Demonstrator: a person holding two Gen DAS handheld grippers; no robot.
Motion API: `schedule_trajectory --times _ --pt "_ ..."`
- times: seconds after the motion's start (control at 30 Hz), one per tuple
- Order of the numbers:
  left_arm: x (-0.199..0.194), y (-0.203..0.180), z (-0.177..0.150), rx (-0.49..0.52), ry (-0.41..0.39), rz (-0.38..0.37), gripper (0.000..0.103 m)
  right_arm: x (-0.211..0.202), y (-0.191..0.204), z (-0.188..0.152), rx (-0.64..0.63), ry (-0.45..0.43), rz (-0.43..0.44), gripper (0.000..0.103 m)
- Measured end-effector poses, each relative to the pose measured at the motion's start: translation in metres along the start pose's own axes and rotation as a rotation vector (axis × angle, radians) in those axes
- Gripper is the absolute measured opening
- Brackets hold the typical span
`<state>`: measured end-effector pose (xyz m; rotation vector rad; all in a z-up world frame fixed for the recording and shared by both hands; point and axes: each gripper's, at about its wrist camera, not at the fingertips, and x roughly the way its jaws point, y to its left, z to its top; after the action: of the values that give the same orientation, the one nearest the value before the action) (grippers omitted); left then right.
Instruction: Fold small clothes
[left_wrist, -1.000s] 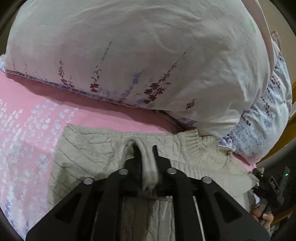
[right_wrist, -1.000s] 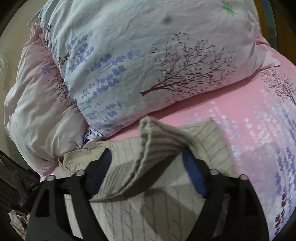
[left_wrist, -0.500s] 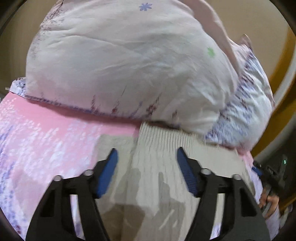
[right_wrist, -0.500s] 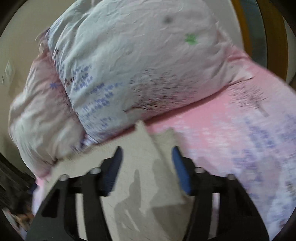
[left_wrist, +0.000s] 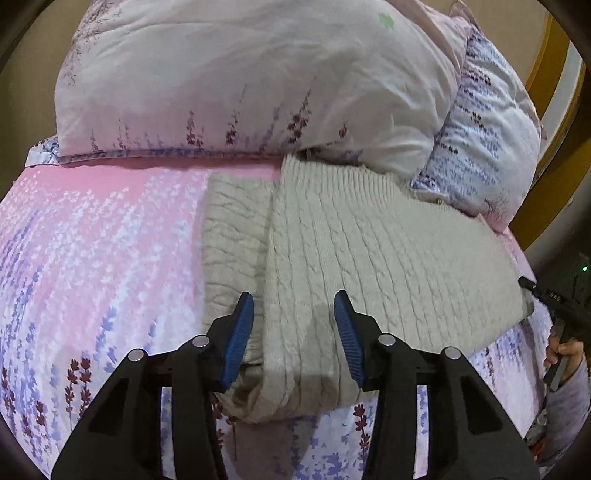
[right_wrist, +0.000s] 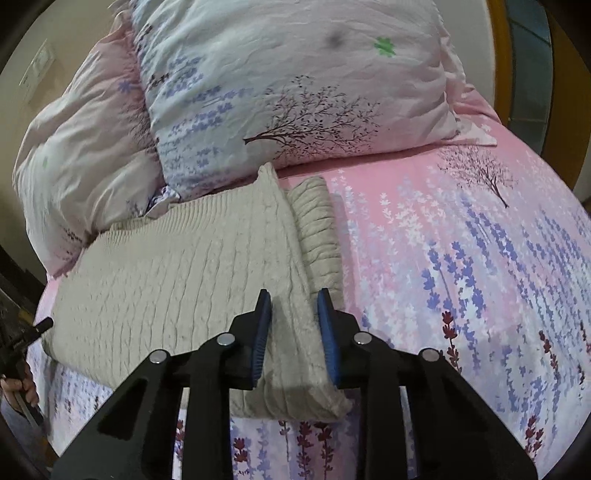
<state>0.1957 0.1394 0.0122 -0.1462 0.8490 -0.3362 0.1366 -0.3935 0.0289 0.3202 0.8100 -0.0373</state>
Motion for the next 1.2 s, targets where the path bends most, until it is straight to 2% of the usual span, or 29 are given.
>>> schedule_trajectory --times 0.07,0.1,0.17,0.2,0.23,0.4,0.5,0.6,0.67,0.73,0.77,0.8,0.87,0.9,0.93,1.0,1.07,1.2 --pt "0.004 -0.004 -0.002 0.015 0.013 0.008 0.04 0.002 0.003 -0.002 -0.025 0.005 -0.013 0.022" --pt "0.006 -0.005 -0.003 0.017 0.016 0.01 0.034 0.003 0.005 -0.003 -0.035 0.008 -0.019 0.012" --pt "0.008 -0.005 -0.003 0.003 0.02 0.006 0.022 0.002 0.006 -0.004 -0.043 -0.003 -0.018 0.011" --pt "0.006 -0.003 -0.003 -0.009 0.02 -0.007 0.007 -0.001 0.007 -0.004 -0.042 -0.013 -0.015 0.01" --pt "0.004 0.001 -0.003 -0.038 0.024 -0.047 0.007 -0.006 0.007 -0.004 -0.035 -0.03 -0.005 0.01" --pt "-0.022 0.012 -0.007 -0.073 -0.013 -0.091 0.007 -0.041 0.009 -0.007 -0.021 -0.108 0.022 0.009" --pt "-0.02 0.015 -0.013 -0.066 0.003 -0.082 0.007 -0.036 0.007 -0.015 -0.028 -0.075 -0.011 0.009" --pt "-0.01 0.014 -0.015 -0.067 0.012 -0.067 0.008 -0.01 0.002 -0.022 -0.01 0.013 -0.067 0.011" --pt "-0.009 0.011 -0.012 -0.057 0.016 -0.055 0.008 -0.003 0.006 -0.025 -0.022 0.024 -0.099 0.012" --pt "-0.01 0.008 -0.012 -0.046 0.014 -0.047 0.011 -0.004 0.016 -0.025 -0.075 0.027 -0.147 0.016" --pt "-0.013 0.009 -0.012 -0.047 0.011 -0.05 0.013 -0.005 0.02 -0.024 -0.098 0.026 -0.172 0.022" --pt "-0.017 0.01 -0.012 -0.055 0.001 -0.058 0.02 -0.008 0.023 -0.023 -0.11 0.019 -0.191 0.043" --pt "-0.029 0.017 -0.01 -0.094 -0.043 -0.083 0.041 -0.02 0.028 -0.02 -0.111 -0.046 -0.239 0.064" --pt "-0.034 0.021 -0.008 -0.115 -0.069 -0.089 0.06 -0.026 0.031 -0.019 -0.114 -0.081 -0.247 0.064" --pt "-0.039 0.027 -0.004 -0.135 -0.096 -0.069 0.07 -0.031 0.037 -0.016 -0.122 -0.113 -0.247 0.064" --pt "-0.038 0.036 0.001 -0.161 -0.098 -0.045 0.07 -0.036 0.059 -0.009 -0.162 -0.147 -0.194 0.07" --pt "-0.03 0.046 0.006 -0.208 -0.064 -0.084 0.072 -0.03 0.083 -0.006 -0.217 -0.131 -0.148 0.073" --pt "-0.007 0.056 0.011 -0.29 0.0 -0.163 0.074 -0.001 0.134 -0.003 -0.301 -0.061 -0.071 0.073"
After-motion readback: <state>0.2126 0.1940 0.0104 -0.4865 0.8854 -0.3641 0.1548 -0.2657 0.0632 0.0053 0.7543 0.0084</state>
